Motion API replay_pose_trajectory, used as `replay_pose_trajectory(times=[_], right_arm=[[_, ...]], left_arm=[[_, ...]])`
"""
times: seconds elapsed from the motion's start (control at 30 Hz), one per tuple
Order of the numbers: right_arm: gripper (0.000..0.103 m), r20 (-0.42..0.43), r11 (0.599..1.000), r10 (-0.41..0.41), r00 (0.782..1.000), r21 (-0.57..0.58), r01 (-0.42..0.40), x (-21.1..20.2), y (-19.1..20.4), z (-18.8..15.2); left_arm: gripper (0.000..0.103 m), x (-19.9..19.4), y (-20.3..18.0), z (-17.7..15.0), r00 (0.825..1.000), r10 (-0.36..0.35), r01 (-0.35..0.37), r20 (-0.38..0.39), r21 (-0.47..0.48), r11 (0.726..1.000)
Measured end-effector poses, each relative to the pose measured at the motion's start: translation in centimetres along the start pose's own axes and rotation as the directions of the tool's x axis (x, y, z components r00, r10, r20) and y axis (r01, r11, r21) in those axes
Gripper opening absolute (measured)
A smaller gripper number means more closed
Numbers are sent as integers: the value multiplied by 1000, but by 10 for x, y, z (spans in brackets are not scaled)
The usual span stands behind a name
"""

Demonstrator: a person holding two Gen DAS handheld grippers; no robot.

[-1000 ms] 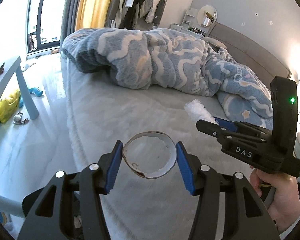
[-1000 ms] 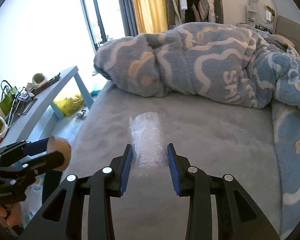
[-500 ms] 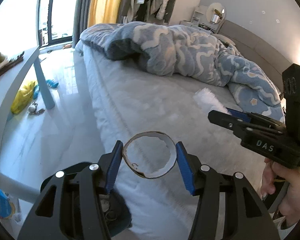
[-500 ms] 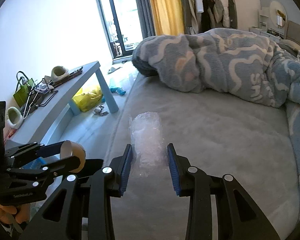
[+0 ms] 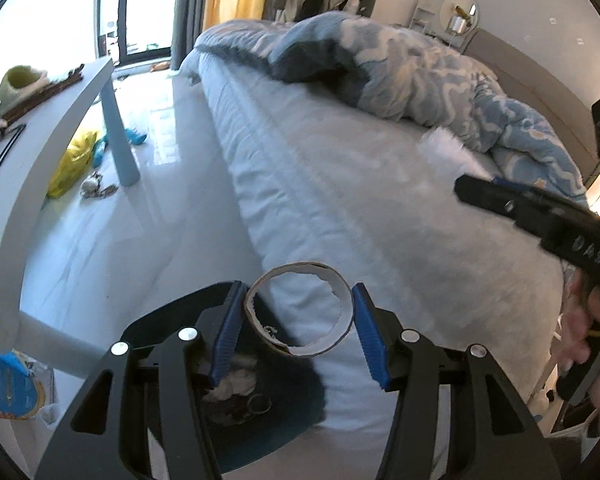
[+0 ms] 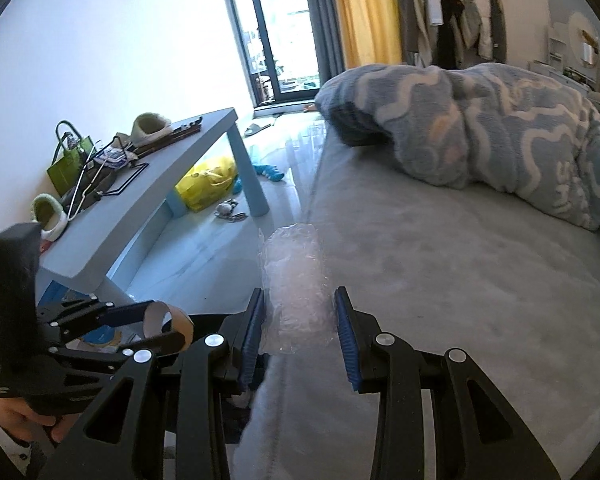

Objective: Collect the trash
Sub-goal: 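Carry the tape roll and plastic wrap over the black bin, then open the left gripper to drop the tape roll while the right gripper drops the wrap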

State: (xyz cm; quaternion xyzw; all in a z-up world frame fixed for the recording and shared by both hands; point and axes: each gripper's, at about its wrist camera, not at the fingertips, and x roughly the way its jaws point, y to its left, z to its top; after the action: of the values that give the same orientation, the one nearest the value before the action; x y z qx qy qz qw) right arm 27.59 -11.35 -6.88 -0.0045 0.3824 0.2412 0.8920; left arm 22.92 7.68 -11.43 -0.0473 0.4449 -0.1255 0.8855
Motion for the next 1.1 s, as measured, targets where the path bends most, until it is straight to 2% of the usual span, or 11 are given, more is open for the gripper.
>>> replay_pose_trajectory(times=[0.3,0.47,0.63,0.73,0.9,1.1], right_arm=[[36,-38,999,38,999,-37,-39,25,38,1],[36,-69,996,58,996,-68,-63,39,59,-1],[36,-87,994,66,994,-81,-73,49,72,-1],[36,-102,993,71,992,-89,-80,56,79,-2],[36,-139,990,72,988,-108,-88,69,90,-6],[36,-186,988,75,980,-116,-97,85,99,-13]], left_arm=[[57,12,40,-22,994,30,-33,-103,-36,999],[57,20,57,-34,984,51,-60,-170,-48,997],[58,19,69,-42,976,75,-85,-205,-42,995],[61,19,76,-46,971,62,-78,-229,-61,995],[71,10,84,-44,978,49,-64,-202,-70,996],[71,-15,93,-35,991,54,-66,-121,-103,992]])
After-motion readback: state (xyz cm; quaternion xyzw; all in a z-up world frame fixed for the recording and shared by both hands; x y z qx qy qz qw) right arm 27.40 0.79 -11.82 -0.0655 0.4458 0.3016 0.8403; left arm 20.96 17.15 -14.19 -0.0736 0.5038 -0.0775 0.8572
